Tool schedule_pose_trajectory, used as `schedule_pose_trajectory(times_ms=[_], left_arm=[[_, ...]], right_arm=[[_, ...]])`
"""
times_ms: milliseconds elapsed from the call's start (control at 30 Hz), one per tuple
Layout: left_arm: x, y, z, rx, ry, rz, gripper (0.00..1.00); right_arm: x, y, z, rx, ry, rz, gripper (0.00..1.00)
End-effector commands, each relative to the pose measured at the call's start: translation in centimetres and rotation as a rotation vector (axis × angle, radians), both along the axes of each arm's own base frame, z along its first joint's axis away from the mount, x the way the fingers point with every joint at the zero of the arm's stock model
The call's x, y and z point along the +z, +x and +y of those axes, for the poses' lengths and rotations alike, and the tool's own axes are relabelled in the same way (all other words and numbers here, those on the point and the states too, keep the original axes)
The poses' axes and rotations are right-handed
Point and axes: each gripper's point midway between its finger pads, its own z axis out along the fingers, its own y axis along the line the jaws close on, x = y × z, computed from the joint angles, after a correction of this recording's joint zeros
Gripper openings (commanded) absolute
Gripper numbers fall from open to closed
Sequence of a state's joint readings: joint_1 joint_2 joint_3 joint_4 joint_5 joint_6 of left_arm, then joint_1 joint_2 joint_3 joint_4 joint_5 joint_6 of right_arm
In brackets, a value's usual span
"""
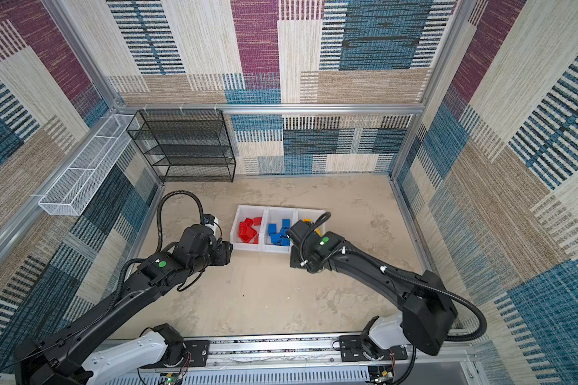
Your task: Sort the legos into containers by color
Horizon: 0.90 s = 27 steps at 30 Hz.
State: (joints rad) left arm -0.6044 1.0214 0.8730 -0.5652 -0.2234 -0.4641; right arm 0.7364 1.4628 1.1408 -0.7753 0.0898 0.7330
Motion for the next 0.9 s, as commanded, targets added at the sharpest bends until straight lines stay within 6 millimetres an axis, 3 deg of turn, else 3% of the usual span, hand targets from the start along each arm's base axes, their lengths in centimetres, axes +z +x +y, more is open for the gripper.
schedule_pose_trajectory(times_ms=[0, 133, 233, 333, 400, 467, 767, 867], left_arm=[[-0.1, -0.2, 0.6, 0.015, 0.019, 0.005, 0.66], [0.1, -0.3, 0.9, 0.027, 0.018, 0.004, 0.66], [0.1, -0.4, 1.0, 0.030, 0.013, 0.006, 0.66], [0.0, -0.5, 1.1, 0.036, 0.014, 0.008, 0.66], [-0.1, -0.5, 1.2, 0.041, 0.017, 0.009, 0.67], [0.0, -0.3, 1.3, 0.046, 0.018, 0.003, 0.67], [0.6, 0.5, 2.3, 0.076, 0.048, -0.041, 0.67], [2.6, 1.9, 4.6, 0.113, 0.157, -0.167, 0.69]], right_arm=[[3.2, 6.6, 2.3, 0.090, 0.002, -0.189, 0.43], [3.2, 12.2, 4.1, 0.104, 0.011, -0.236, 0.43], [1.6, 14.3, 5.1, 0.126, -0.017, -0.216, 0.44], [0.7, 14.9, 5.8, 0.142, -0.018, -0.200, 0.50], [0.6, 14.9, 5.9, 0.142, -0.015, -0.198, 0.65], [0.9, 14.9, 5.8, 0.136, -0.015, -0.208, 0.74], [3.1, 14.7, 4.6, 0.127, -0.016, -0.262, 0.83], [6.1, 15.0, 2.7, 0.106, -0.022, -0.371, 0.87]])
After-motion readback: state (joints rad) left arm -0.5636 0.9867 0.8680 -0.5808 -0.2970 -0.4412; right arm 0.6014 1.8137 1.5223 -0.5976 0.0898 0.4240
